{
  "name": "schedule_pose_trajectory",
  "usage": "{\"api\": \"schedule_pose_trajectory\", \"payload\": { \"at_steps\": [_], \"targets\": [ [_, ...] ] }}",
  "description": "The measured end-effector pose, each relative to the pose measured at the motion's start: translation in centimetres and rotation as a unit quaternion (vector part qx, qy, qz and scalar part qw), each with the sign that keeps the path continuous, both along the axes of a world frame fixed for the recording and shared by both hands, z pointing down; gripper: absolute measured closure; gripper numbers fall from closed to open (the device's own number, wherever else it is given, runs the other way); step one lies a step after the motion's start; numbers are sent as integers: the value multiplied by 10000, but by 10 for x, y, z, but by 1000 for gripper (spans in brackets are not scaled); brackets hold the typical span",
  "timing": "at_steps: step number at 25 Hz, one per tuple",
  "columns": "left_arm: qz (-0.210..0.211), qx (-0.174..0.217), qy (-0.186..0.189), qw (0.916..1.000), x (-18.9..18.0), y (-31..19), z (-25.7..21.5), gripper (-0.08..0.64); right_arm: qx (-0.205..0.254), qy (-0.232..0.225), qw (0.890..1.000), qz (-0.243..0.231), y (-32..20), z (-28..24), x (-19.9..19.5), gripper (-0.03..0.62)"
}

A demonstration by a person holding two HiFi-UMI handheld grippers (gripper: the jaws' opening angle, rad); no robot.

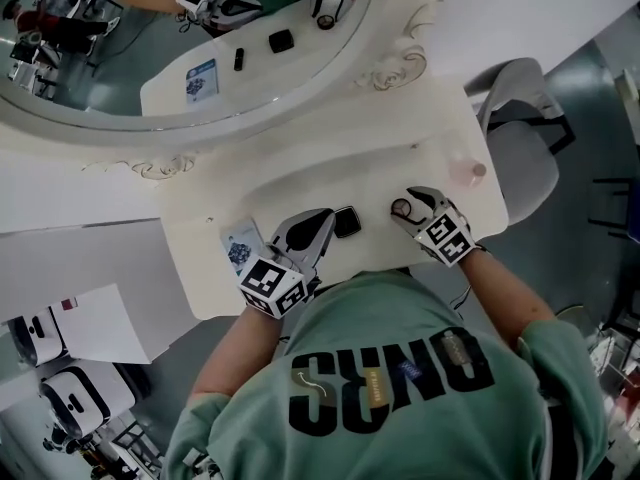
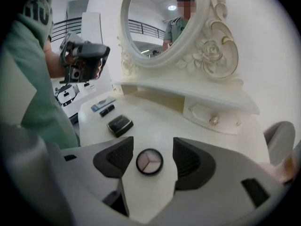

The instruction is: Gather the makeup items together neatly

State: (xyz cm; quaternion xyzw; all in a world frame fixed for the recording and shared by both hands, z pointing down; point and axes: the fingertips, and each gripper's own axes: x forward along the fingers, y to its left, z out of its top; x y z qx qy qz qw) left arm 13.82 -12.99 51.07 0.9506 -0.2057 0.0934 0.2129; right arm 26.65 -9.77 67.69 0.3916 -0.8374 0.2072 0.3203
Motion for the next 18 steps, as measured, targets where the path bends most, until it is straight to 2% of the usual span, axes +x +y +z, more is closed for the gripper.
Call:
{"api": "schedule_pose_trajectory", "payload": {
  "at_steps": [4, 10, 14, 18],
  "targets": [
    [-245, 304, 143, 9991, -23, -12, -30, 551, 802, -596, 9937, 507, -39, -86, 7, 337],
    [-997, 905, 352, 9903, -91, -35, -95, 551, 1908, -1234, 9707, 781, -74, -222, 0, 392],
    [-1559, 1166, 378, 9801, -145, -46, -133, 551, 2237, -1619, 9576, 822, -82, -284, -16, 448],
    [-1986, 1213, 448, 9715, -193, -46, -153, 551, 2374, -1735, 9522, 835, -76, -310, -31, 538]
  ]
}}
